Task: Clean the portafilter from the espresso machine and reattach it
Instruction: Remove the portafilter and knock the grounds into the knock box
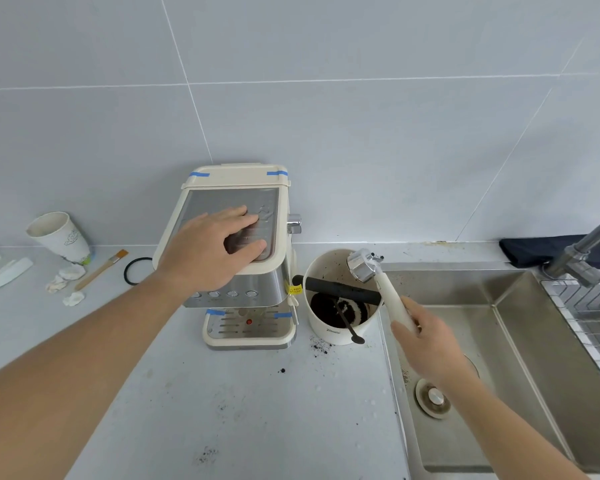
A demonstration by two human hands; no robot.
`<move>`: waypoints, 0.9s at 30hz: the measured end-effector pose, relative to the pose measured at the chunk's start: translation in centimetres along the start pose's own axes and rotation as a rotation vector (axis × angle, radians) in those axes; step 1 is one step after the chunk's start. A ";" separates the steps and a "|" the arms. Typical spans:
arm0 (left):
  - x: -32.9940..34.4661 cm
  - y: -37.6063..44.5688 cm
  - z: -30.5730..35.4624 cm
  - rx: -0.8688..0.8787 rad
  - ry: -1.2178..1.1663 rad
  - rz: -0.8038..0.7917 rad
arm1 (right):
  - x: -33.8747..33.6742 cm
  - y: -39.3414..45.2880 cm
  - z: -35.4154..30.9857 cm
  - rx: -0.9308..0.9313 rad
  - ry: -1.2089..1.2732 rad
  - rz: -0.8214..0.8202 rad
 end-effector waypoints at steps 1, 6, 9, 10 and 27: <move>0.0 0.0 0.0 0.000 -0.001 -0.001 | 0.1 0.0 0.1 0.003 -0.044 0.004; 0.0 0.0 0.0 0.009 -0.012 0.005 | 0.0 -0.1 -0.5 -0.072 -0.211 0.005; 0.1 0.0 -0.1 0.004 -0.015 0.012 | -0.1 0.0 -0.8 -0.108 -0.235 0.039; 0.1 0.1 -0.1 0.005 -0.015 0.012 | -0.1 0.1 -0.8 -0.117 -0.234 0.057; 0.2 0.2 -0.2 0.009 -0.017 0.011 | 0.8 0.5 0.3 -0.105 -0.341 0.036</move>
Point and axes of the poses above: each hand's wrist, its own y-axis towards the middle knuckle, its own x-axis out of the palm, z = x × y, the point moved 3 cm from there along y, towards the middle knuckle, and after that the axes turned 7 degrees about -x, right-handed, at the moved point
